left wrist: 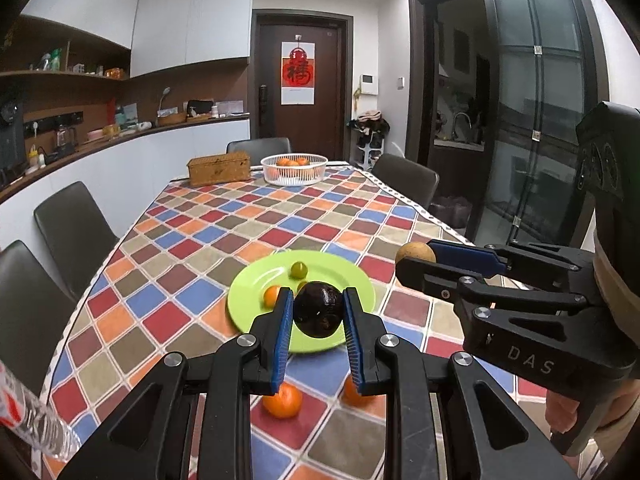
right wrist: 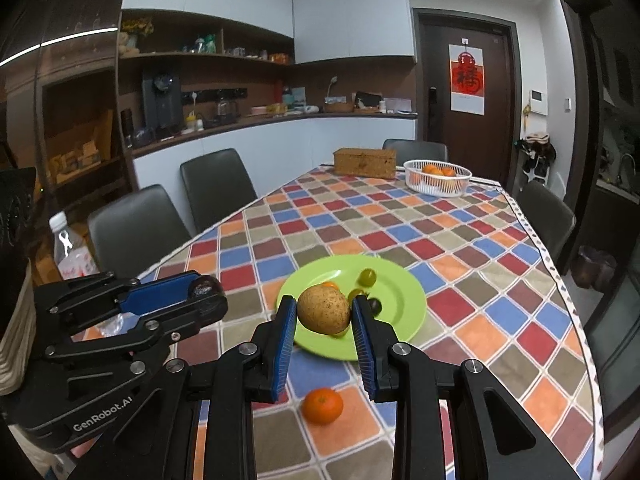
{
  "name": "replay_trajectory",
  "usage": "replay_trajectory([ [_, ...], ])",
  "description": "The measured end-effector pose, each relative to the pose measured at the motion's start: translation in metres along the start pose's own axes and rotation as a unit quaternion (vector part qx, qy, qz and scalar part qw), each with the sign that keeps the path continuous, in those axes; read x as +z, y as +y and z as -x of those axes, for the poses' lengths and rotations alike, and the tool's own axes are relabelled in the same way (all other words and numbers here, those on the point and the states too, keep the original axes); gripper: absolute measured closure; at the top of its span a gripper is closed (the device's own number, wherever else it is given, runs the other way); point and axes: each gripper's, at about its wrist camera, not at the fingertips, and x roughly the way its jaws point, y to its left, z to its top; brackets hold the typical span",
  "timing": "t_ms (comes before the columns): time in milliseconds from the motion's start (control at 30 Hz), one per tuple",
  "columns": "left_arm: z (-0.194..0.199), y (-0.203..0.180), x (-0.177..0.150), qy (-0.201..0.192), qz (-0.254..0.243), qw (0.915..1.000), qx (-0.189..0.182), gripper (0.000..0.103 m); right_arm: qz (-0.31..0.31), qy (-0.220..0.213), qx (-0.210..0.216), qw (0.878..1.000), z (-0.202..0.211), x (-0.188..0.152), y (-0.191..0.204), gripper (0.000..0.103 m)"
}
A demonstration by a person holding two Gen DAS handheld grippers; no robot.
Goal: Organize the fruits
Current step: 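Carry the dark plum and the brown fruit over the lime-green plate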
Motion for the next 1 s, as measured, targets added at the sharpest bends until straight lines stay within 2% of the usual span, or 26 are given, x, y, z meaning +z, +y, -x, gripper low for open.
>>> replay_trajectory([
  [267, -0.028, 0.006, 0.020, 0.009, 0.016, 0.9998, -0.013, 0.078, -0.001, -0.004, -0.004, 1.000, -0.016, 0.017, -0.010, 0.073],
  [567, -0.070, 0.019, 0.036, 0.037, 0.014, 0.9992, -0.011, 0.078, -0.010, 0.010, -0.017, 1.000, -0.047, 0.035, -0.027, 0.073],
  [833, -0.114, 0.029, 0.048, 0.071, 0.000, 0.9974, -0.010, 0.078, -0.006, 0.044, -0.021, 0.999, -0.083, 0.047, -0.037, 0.073],
  [1000, -0.148, 0.042, 0.049, 0.113, 0.025, 0.9930, -0.024, 0.078, -0.011, 0.083, -0.019, 0.996, -0.118, 0.048, -0.046, 0.073],
])
